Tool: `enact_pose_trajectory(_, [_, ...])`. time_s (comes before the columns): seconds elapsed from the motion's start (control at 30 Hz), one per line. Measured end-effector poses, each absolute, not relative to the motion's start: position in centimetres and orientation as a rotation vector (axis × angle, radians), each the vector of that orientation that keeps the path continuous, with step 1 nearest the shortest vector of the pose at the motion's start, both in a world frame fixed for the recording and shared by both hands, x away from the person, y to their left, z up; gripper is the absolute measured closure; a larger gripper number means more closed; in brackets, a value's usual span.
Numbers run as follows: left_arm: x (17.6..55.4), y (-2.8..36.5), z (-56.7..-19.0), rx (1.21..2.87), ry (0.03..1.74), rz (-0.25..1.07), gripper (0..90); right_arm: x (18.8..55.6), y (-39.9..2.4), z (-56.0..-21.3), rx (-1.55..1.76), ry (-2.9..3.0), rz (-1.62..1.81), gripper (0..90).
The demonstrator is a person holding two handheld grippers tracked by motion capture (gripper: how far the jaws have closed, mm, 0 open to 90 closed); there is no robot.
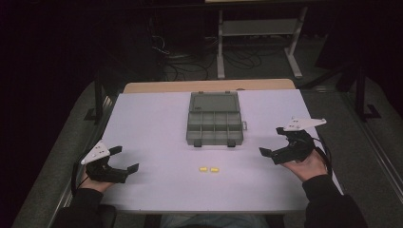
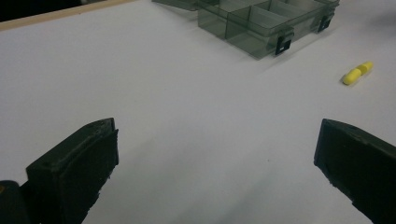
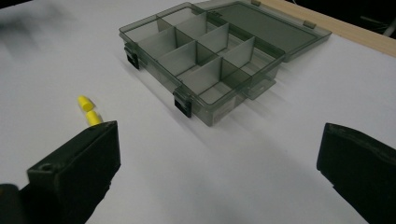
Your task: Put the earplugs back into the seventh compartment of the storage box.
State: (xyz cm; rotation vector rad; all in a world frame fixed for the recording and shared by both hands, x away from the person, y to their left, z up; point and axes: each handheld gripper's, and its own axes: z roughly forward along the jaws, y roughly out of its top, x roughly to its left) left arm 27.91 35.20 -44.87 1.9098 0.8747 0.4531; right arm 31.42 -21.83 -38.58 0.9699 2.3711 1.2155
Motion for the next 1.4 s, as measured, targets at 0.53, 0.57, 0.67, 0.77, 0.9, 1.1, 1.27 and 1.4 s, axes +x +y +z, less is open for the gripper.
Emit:
enact_pose_trajectory(0.53, [27.9, 35.2, -44.9, 1.911, 0.868, 0.449, 0.0, 33.1, -17.5, -36.8, 0.834, 2.478, 1.138, 0.0])
enact_pose_trajectory(0.57, [27.9, 35.2, -44.9, 1.91, 0.869, 0.448, 0.0, 33.2, -17.3, -36.8, 0.826, 2.482, 1.135, 0.0])
enact_pose_trajectory(0.67, [28.0, 35.2, -44.9, 1.913, 0.871, 0.444, 0.0, 33.3, -16.4, -36.8, 0.794, 2.504, 1.117, 0.0])
enact_pose_trajectory(0.77, [28.0, 35.1, -44.9, 1.914, 0.87, 0.442, 0.0, 33.5, -15.6, -37.1, 0.775, 2.53, 1.103, 0.0])
enact_pose_trajectory(0.9, [28.0, 35.1, -44.9, 1.914, 0.869, 0.441, 0.0, 33.8, -14.6, -37.5, 0.755, 2.558, 1.096, 0.0])
enact_pose_trajectory(1.1, [28.0, 35.1, -44.9, 1.914, 0.866, 0.439, 0.0, 34.1, -13.3, -38.4, 0.721, 2.601, 1.063, 0.0])
enact_pose_trajectory(1.27, [27.9, 35.1, -44.9, 1.915, 0.861, 0.437, 0.0, 33.9, -11.9, -39.2, 0.674, 2.643, 1.03, 0.0])
enact_pose_trajectory(1.4, [27.9, 35.1, -44.9, 1.917, 0.858, 0.434, 0.0, 33.8, -11.1, -39.7, 0.647, 2.672, 1.02, 0.0])
